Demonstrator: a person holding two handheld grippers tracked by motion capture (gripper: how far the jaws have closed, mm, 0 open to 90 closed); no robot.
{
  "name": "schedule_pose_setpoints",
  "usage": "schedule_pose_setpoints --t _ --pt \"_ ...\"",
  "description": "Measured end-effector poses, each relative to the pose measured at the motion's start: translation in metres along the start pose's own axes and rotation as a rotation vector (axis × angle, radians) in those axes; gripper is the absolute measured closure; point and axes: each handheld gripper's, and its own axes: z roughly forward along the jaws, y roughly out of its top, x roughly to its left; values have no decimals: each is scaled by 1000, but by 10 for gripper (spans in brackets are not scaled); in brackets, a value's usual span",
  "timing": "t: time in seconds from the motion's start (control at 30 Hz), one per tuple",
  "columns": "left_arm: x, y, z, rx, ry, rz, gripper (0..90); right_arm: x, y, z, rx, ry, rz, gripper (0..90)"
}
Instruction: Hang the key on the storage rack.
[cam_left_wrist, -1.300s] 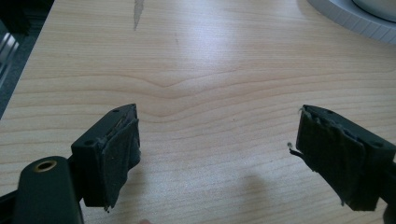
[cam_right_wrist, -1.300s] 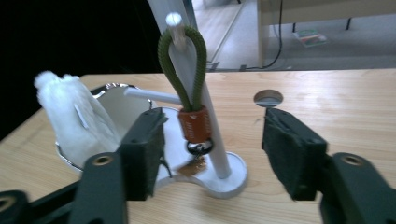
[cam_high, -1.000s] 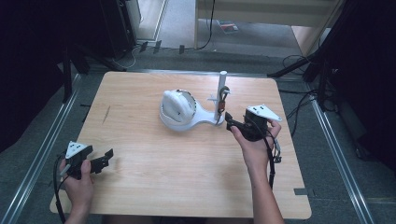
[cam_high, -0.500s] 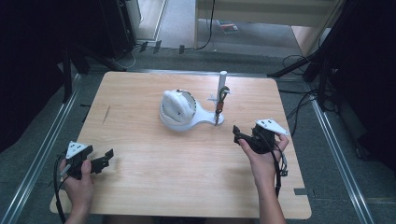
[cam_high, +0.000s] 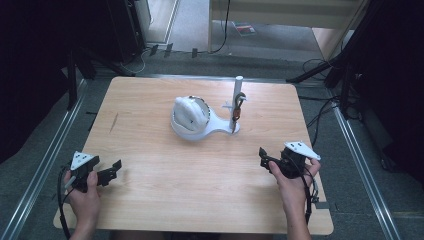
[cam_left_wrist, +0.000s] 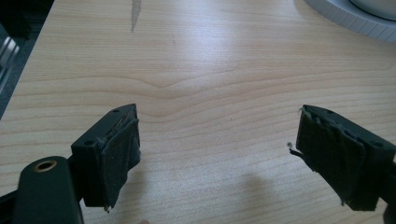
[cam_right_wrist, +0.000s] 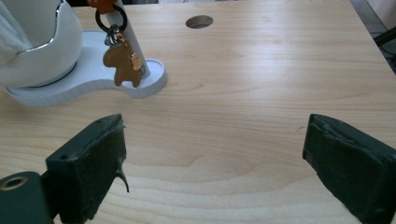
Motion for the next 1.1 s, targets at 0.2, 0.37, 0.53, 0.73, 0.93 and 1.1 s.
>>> schedule_pose_setpoints --t 0.2,0.37,0.53,0.73,0.93,1.1 --pt "0 0 0 1 1 1 143 -14 -10 -8 11 -25 -7 29" --pt "0 0 0 0 1 0 143 -25 -20 -15 8 -41 -14 25" --pt "0 0 0 1 2 2 143 -38 -30 -22 22 -65 -4 24" --pt "0 0 0 2 3 5 143 -52 -43 -29 35 -92 13 23" --pt "-1 0 0 9 5 11 143 -64 -55 -34 45 -110 6 14" --pt "0 0 0 7 4 10 143 -75 -63 -40 52 -118 4 0"
